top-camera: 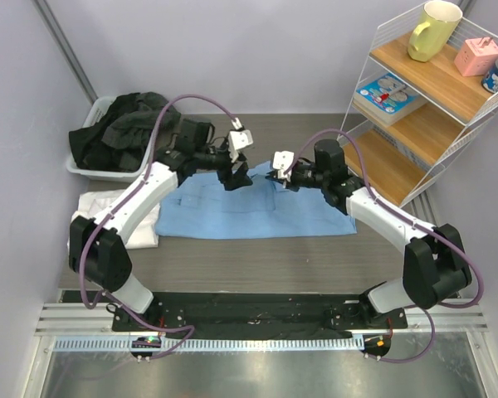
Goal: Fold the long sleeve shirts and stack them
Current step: Fold the shirt
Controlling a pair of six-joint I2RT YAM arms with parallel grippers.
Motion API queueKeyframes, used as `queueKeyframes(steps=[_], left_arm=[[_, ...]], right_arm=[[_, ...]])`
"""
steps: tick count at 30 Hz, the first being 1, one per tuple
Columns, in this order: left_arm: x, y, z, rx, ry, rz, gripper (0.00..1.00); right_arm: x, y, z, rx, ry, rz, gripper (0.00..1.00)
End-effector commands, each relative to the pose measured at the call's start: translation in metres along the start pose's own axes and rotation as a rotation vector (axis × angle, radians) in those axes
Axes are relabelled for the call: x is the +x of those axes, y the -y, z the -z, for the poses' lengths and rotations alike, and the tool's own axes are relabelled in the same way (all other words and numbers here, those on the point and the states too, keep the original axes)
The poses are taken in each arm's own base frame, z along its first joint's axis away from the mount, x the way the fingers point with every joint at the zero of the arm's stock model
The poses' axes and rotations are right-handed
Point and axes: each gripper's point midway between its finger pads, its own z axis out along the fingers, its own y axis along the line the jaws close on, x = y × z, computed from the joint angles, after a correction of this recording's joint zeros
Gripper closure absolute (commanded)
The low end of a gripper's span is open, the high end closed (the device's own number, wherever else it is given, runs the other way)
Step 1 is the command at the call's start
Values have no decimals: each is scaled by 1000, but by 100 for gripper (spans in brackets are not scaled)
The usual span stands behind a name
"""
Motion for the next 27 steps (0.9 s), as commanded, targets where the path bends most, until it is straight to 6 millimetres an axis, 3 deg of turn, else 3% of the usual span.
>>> queueKeyframes(steps=[1,6,12,15,18,19,22,23,24,25,26,27], left_arm=[[-17,-11,22,-95,70,26,19],[-26,-20,18,-110,98,19,17],[-36,-5,10,-21,136,-14,15],[-37,-6,2,-24,129,-35,20],[-39,-24,-3,-87,111,-31,48],[-39,-31,-8,-98,115,-31,66],[-57,-50,-13,-138,158,-36,100],[-60,-56,-16,-155,167,4,100],[-77,-69,-13,-186,193,-3,100],[-68,-86,-24,-234,165,41,100],[-65,-99,-29,-276,156,66,100],[-84,-115,-24,-333,189,89,100]], right_arm=[[-31,28,12,133,100,-39,99],[-40,34,13,152,127,-86,99],[-51,39,16,167,151,-113,99],[-61,40,20,171,183,-111,99],[-65,44,26,179,200,-105,99],[-67,45,28,181,204,-104,99],[-61,53,34,208,189,-118,97],[-55,60,37,249,162,-137,75],[-51,70,42,286,143,-159,60],[-47,79,48,324,126,-177,38],[-48,90,55,365,118,-185,35],[-37,103,68,435,82,-226,34]])
